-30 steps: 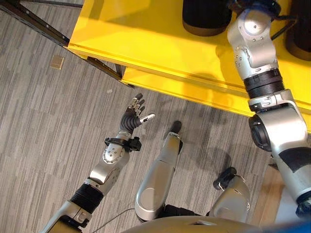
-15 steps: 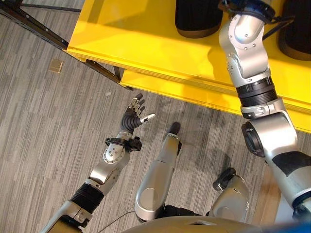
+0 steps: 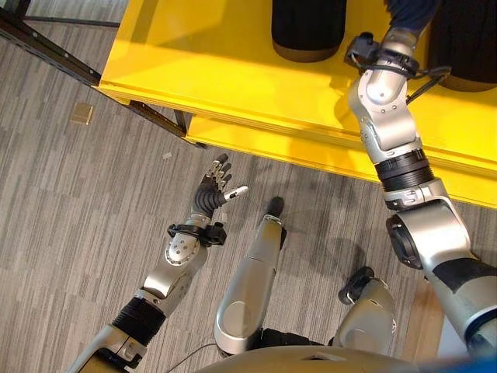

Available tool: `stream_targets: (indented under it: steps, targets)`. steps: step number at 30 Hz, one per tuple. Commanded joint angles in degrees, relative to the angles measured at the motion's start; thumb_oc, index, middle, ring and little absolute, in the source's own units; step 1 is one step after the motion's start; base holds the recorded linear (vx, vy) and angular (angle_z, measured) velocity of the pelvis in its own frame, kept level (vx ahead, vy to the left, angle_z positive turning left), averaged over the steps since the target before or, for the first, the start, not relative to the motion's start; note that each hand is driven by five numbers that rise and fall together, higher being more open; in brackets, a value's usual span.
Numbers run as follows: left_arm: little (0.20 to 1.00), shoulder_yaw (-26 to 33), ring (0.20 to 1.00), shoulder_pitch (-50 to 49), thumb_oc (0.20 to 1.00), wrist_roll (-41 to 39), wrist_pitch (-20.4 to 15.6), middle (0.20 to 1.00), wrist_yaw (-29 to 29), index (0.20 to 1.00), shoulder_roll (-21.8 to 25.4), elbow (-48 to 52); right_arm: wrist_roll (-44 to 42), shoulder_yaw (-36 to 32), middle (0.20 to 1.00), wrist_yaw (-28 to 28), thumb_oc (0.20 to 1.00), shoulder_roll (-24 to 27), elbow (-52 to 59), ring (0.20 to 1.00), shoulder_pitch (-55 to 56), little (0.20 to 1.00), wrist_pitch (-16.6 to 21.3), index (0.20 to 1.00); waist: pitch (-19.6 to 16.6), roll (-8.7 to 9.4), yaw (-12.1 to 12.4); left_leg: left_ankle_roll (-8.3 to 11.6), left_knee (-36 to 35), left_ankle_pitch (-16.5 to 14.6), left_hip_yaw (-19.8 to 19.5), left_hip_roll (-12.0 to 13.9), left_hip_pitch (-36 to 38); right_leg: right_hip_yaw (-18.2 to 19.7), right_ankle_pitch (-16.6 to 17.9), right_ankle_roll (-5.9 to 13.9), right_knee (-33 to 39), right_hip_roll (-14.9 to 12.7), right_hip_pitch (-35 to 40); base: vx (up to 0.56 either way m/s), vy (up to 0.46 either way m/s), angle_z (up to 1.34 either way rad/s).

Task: Move parts from the plastic box to the shelf.

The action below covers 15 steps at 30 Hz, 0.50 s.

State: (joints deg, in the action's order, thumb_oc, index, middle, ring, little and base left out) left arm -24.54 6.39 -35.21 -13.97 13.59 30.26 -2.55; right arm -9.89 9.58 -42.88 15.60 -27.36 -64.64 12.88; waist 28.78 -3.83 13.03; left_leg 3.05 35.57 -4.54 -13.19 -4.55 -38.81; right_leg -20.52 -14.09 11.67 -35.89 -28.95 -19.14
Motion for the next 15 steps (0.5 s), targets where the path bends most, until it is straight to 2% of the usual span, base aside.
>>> stream_targets:
  steps: [1, 15]
  targets:
    - [1.000, 1.3, 1.000, -0.5, 1.000, 1.3, -2.9, 1.000, -1.2, 1.000, 1.8, 1.7, 1.0, -1.5, 1.000, 1.0, 1.000, 0.2, -0.4, 1.000, 0.3, 1.000, 2.0, 1.000, -0.3, 0.72, 1.0, -1.02, 2.6, -6.8, 4.5, 3.8, 1.7, 3.0, 2.7, -2.83, -1.4, 2.2, -2.8, 0.00, 0.000, 0.00]
    - [1.000, 1.7, 1.000, -0.8, 1.000, 1.0, -3.3, 1.000, -1.3, 1.000, 2.1, 1.6, -2.6, 3.6, 1.000, 6.2, 1.000, -3.0, -12.3, 1.000, -1.2, 1.000, 0.7, 1.000, 0.2, 0.84, 1.4, -0.74, 1.8, -6.2, 4.7, 3.9, 2.0, 2.6, 3.2, -2.90, -0.9, 2.3, -2.3, 0.00, 0.000, 0.00]
